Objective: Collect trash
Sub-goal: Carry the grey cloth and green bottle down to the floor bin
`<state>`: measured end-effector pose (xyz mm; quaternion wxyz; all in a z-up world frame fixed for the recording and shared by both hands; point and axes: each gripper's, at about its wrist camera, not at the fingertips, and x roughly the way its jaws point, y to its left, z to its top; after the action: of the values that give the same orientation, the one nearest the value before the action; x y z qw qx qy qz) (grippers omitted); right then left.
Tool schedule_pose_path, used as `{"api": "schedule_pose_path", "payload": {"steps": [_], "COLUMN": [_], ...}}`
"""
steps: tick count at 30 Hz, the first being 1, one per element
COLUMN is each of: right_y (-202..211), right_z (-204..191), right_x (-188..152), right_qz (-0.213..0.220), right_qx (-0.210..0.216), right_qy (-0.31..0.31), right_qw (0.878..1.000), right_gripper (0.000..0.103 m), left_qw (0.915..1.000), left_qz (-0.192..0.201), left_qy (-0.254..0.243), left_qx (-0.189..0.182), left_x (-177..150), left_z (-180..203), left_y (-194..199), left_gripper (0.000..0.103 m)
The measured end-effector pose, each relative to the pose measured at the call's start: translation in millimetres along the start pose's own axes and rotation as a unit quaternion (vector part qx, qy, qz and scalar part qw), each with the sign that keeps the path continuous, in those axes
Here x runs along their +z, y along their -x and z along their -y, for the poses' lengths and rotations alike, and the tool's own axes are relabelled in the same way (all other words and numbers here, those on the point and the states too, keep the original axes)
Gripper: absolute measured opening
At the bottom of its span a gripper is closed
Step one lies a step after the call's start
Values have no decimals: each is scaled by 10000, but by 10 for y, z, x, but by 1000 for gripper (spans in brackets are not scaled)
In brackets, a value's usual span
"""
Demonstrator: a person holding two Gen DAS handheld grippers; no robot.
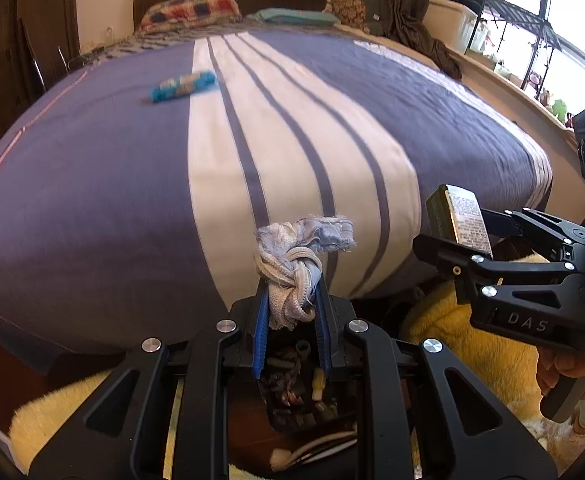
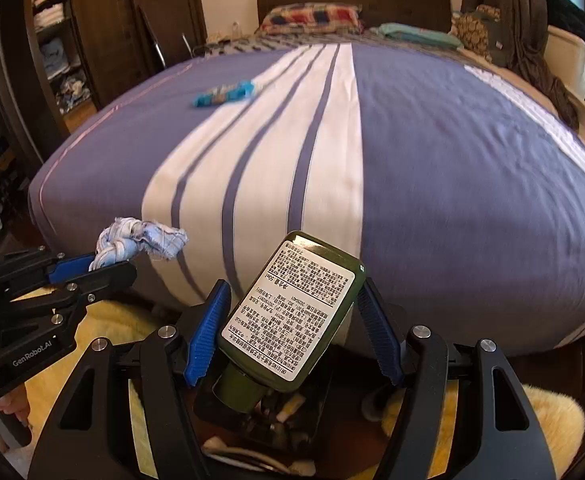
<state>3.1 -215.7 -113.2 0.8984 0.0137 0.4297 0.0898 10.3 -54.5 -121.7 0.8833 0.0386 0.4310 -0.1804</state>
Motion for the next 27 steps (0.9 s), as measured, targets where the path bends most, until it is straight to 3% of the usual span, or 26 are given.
{"api": "schedule_pose_path", "payload": {"steps": [11,22,27], "right_y": [-412,-729,-901], "right_z": [-115,-78,-84], "right_x": [-461,-646,-706], "right_qz": [-759,-1223,-1518], "right_qx": [151,138,326], "right_qy": [18,-113,-219], "right_qw": [9970,9923,9876], "right_gripper": [66,66,66], "left_qw": [9977,9908,9853], "left_qz": [-678,-1330,-1660], "left_qy": [63,202,304], "left_qx": [-56,-152,-276], "left_x": [-496,-830,-921], "left_z": [43,2,0], "left_y": [-386,-826,-1057], "left_gripper": [19,19,19]}}
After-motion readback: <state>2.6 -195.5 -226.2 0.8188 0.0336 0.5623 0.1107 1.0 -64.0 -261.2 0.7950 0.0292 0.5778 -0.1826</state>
